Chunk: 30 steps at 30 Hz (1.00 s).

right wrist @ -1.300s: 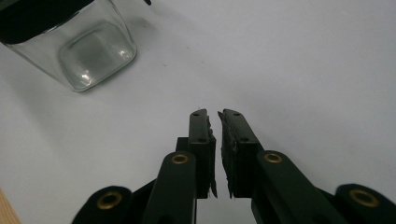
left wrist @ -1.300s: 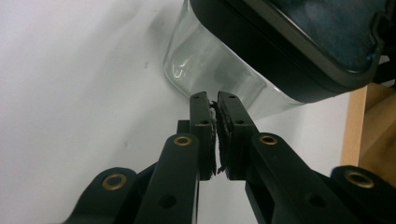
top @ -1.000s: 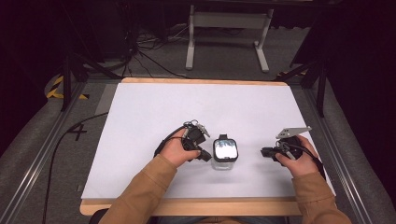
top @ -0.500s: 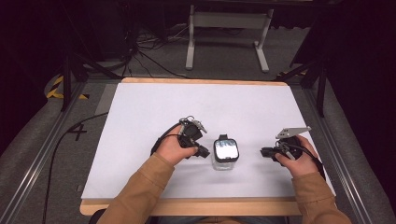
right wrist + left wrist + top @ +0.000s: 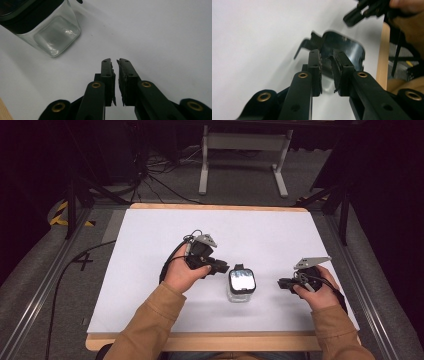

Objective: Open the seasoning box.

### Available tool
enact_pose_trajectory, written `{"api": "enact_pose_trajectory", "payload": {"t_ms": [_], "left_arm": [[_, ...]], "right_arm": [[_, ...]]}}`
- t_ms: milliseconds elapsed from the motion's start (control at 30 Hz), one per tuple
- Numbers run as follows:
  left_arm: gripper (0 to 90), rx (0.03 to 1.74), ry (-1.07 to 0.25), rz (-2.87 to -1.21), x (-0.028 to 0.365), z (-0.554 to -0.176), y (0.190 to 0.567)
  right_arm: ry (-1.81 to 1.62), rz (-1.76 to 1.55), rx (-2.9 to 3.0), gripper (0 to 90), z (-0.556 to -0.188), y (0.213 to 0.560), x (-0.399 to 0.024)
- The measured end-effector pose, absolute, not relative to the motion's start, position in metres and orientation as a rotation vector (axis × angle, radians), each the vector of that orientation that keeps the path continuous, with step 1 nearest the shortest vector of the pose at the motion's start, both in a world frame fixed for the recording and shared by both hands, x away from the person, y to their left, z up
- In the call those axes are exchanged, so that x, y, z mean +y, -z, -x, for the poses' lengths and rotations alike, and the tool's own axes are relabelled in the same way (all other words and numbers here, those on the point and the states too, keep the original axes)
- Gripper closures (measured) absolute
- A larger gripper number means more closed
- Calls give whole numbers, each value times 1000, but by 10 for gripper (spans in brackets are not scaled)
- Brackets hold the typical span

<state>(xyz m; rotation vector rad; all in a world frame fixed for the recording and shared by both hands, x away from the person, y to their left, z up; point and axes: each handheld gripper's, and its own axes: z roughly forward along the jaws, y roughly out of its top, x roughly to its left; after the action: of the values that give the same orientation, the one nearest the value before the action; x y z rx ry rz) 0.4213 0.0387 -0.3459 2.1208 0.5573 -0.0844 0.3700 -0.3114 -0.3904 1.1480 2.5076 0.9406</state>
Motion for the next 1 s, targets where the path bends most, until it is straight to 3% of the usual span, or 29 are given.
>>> {"api": "enact_pose_trajectory", "payload": {"t_ms": [500,1000], "left_arm": [[773,588,3,-2059,4,-436,364],[872,621,86,-2049,-2,-446,378]], "right_arm": [[-936,-1142,2517,826,-371,394,-311],[-927,-1172,2507,820,-364,398,-318]]}}
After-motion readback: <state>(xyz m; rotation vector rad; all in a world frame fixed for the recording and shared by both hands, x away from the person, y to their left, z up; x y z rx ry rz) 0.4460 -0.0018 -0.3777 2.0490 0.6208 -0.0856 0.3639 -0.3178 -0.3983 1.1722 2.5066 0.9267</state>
